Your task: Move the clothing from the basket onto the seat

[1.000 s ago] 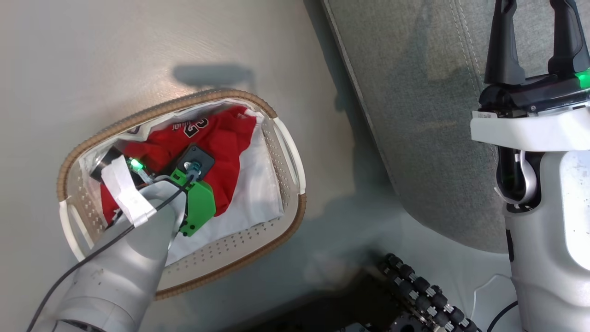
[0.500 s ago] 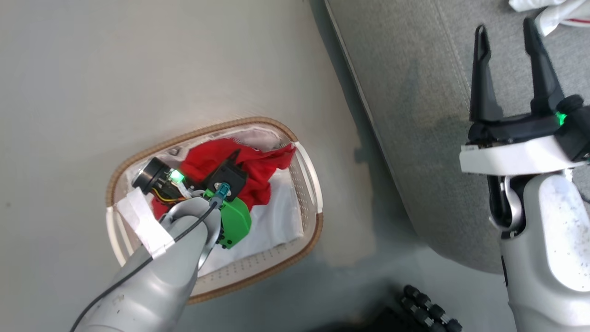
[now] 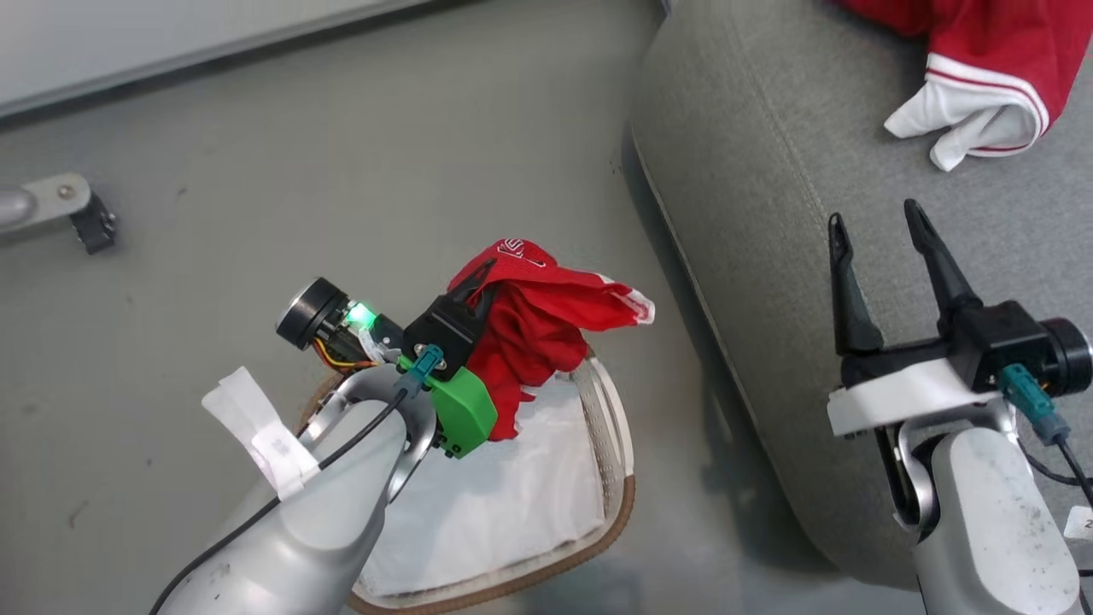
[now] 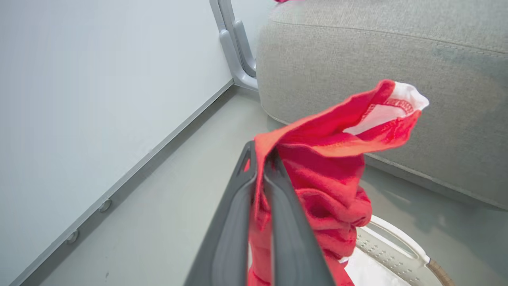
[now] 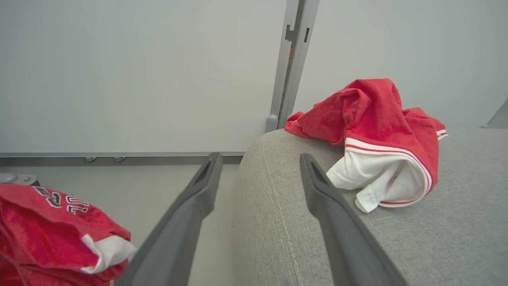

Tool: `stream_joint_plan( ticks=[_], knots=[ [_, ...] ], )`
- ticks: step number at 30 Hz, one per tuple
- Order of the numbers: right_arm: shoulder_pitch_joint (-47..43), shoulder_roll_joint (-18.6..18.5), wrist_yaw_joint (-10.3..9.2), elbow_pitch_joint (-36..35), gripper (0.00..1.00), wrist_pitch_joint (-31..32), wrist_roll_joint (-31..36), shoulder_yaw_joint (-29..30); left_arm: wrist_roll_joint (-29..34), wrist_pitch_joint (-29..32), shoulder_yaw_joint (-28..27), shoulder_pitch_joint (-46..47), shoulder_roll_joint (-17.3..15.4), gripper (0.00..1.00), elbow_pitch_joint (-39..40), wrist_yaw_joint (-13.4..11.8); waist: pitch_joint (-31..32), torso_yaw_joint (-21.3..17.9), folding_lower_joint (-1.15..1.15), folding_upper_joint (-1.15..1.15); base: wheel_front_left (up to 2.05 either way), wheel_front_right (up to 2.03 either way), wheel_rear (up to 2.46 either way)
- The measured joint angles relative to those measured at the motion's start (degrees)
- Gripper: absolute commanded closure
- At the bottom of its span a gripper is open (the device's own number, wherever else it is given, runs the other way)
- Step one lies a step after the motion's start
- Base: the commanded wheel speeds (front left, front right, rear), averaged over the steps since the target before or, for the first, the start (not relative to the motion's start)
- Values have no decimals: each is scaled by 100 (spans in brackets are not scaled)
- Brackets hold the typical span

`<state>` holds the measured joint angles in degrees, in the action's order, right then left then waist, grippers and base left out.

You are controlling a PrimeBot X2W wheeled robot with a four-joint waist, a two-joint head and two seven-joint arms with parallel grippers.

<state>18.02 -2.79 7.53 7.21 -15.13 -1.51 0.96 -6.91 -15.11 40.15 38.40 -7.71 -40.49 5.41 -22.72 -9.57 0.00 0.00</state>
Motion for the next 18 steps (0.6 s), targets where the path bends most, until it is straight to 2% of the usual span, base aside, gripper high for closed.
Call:
stream_joint_plan(
  ticks=[9,18],
  knots=[
    [-448,0,0,277,0,0,111,-210,-20,231,89,713,-52,100,346,112,1113,164,0,0,0,0,0],
    [-612,0,0,389,0,0,120,-456,-198,555,38,1415,-240,100,779,164,1837,198,0,0,0,0,0]
  ],
)
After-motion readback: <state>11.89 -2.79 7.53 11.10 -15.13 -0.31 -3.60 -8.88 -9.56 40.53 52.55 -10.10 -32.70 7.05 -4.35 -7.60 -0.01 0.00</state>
